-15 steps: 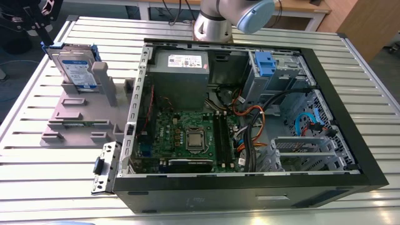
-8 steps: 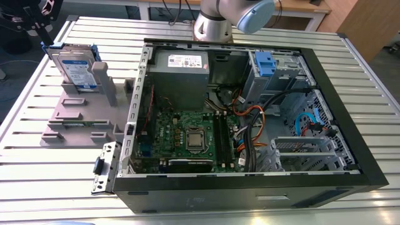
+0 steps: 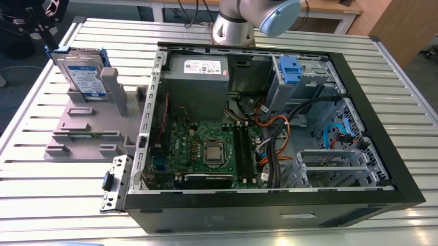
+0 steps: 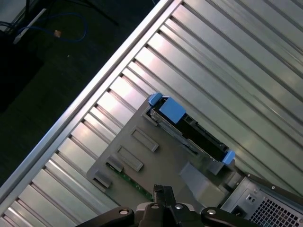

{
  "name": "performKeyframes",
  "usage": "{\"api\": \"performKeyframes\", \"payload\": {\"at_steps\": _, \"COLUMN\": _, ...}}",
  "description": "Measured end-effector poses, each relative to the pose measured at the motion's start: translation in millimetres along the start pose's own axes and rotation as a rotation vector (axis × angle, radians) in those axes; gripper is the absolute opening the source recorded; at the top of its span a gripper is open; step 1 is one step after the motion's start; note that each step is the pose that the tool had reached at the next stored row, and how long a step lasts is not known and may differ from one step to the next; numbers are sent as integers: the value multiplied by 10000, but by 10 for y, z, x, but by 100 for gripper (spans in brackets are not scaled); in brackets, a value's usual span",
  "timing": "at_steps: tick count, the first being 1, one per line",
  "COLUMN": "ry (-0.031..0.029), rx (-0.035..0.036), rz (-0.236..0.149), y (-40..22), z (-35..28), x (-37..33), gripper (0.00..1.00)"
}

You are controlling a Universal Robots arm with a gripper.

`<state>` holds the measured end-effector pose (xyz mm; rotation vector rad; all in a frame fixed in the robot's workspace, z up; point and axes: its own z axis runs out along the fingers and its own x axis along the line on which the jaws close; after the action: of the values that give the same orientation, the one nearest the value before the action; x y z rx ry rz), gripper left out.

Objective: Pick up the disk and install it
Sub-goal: 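Pick up the disk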

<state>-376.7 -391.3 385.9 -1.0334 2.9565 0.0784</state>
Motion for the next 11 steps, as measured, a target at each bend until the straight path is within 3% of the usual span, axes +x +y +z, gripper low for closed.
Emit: {"api": "performKeyframes", "payload": {"at_steps": 11, "ry": 4, "rx": -2, "rz": -93, "y": 0, "z": 0, "x": 0, "gripper": 11}}
